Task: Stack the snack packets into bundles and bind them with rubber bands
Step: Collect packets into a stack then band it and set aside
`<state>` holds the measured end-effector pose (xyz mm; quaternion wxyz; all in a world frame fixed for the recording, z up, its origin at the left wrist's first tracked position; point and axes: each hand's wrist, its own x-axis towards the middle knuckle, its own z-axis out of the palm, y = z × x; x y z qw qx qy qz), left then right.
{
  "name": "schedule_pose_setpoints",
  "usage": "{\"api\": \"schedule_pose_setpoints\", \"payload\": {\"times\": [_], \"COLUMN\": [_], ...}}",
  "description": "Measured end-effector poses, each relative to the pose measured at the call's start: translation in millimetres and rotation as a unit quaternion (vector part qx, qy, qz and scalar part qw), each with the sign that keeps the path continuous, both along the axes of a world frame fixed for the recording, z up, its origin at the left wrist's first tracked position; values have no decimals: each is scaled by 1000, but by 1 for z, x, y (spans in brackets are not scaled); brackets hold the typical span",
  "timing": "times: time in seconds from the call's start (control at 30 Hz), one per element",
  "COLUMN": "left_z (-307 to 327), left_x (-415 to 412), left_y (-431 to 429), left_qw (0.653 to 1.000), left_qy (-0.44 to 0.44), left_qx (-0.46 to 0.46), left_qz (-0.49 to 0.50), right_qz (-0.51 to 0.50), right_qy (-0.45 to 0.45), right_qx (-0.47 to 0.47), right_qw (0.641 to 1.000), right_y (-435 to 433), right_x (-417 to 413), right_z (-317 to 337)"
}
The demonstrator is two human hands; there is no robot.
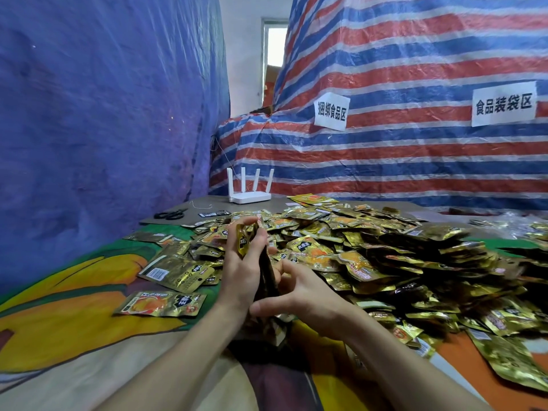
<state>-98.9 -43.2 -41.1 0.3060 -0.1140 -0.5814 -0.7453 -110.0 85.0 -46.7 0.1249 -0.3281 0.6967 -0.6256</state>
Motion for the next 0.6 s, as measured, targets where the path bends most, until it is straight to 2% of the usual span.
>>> {"api": "schedule_pose_setpoints", "payload": {"times": [0.17, 0.27, 0.37, 0.6], "left_z": [-4, -8, -11, -16], "left_x": [0, -3, -4, -3], "left_y": [-2, -4, -7, -5], "left_qw": [1000, 994, 981, 984], "left_qy": [-4, -16, -63, -56], "left_qx": [-13, 11, 46, 57], "left_qz": [-24, -104, -177, -159], "right_qz": [-45, -42, -42, -6], "right_qy": [44, 50, 40, 47], "right_qx": [18, 3, -1, 21], "right_qw": [998, 998, 998, 999], "right_y": [0, -2, -1, 3], "right_x": [-2, -3, -5, -7], "right_z": [-3, -5, -4, -4]}}
